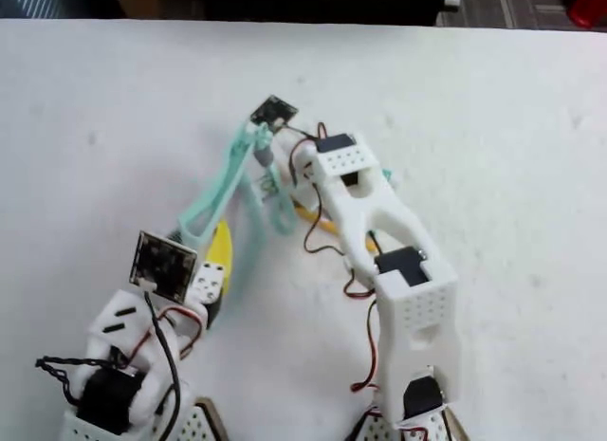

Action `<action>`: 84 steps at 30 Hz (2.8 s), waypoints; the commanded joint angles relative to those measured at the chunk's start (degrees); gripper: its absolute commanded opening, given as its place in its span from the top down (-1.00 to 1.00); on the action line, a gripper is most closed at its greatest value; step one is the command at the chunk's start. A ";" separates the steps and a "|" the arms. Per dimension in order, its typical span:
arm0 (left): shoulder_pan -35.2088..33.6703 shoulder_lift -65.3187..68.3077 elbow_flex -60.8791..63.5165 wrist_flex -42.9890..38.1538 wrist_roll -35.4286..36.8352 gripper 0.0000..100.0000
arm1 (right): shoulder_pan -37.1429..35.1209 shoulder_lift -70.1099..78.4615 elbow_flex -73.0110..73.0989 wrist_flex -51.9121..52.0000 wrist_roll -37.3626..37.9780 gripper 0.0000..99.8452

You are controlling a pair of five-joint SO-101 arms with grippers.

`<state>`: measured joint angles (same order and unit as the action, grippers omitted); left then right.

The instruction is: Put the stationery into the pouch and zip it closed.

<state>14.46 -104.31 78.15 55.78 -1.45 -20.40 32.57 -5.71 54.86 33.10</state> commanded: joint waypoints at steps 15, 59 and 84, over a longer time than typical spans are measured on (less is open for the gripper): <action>0.22 -0.48 -0.26 -0.53 -0.70 0.95 | 1.10 -14.37 -0.88 4.79 0.09 0.97; 0.31 -0.48 -0.26 -0.62 -0.97 0.95 | -10.68 -89.01 12.75 22.81 -10.90 0.97; 1.54 -0.48 -0.26 -0.26 -0.79 0.62 | -11.30 -101.76 21.89 -6.81 -23.91 0.97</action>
<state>14.29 -104.75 78.15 55.78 -2.07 -30.77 -68.79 16.70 52.66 13.23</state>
